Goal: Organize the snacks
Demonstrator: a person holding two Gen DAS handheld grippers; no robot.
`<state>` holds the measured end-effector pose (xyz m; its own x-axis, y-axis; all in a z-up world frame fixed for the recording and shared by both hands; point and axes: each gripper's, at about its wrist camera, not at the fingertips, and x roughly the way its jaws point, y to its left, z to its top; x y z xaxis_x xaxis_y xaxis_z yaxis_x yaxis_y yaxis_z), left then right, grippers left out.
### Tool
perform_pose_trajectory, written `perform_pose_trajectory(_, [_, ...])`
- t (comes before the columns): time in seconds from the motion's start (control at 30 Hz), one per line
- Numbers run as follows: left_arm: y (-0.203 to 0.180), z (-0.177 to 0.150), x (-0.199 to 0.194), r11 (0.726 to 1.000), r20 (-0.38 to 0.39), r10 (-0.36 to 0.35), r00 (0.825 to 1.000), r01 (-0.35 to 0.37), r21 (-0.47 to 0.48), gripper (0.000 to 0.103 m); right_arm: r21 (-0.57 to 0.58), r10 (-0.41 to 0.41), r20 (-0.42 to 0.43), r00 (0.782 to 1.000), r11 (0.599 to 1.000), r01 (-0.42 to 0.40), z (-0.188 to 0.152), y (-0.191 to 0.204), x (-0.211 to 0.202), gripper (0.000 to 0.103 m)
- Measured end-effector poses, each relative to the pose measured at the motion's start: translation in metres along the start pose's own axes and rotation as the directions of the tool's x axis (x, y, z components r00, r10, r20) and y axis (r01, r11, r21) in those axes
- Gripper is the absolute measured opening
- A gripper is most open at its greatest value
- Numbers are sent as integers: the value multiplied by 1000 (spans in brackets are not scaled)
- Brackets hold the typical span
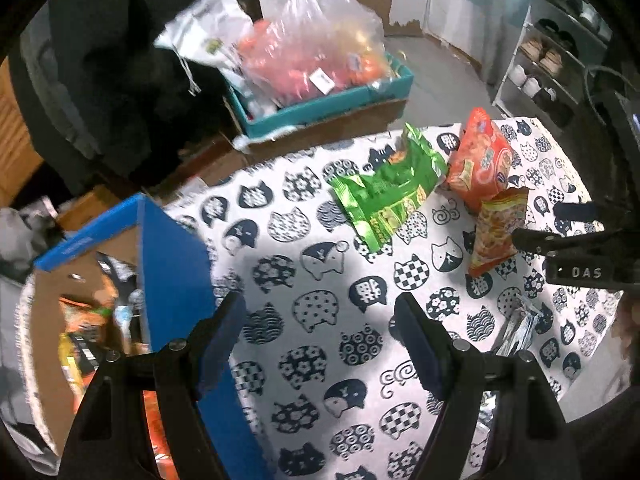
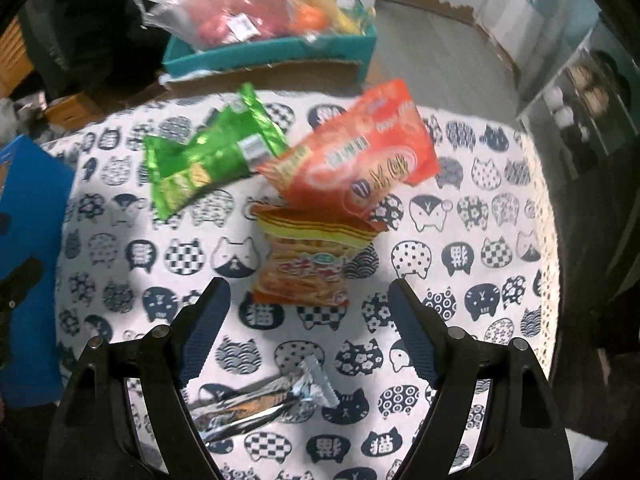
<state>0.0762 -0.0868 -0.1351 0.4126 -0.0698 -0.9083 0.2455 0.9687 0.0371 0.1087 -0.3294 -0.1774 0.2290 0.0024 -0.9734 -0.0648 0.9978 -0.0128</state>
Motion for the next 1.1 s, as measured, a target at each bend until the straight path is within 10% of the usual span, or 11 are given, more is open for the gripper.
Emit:
perform_pose_trajectory(0.6, [-29, 24, 52, 997, -39, -32, 999, 35, 65, 78, 17, 10, -50, 999, 1000, -9, 22, -7, 67, 79])
perform_pose_trajectory(0.83, [-46, 20, 46, 992, -35, -52, 998, 56, 117, 78, -46, 17, -55, 998, 999, -20, 21, 6, 69, 41])
perform_pose_trajectory(1.1, [-73, 6, 30, 975, -29, -103, 994, 107, 197, 78, -43, 31, -24, 999, 999, -33, 1, -11, 39, 39])
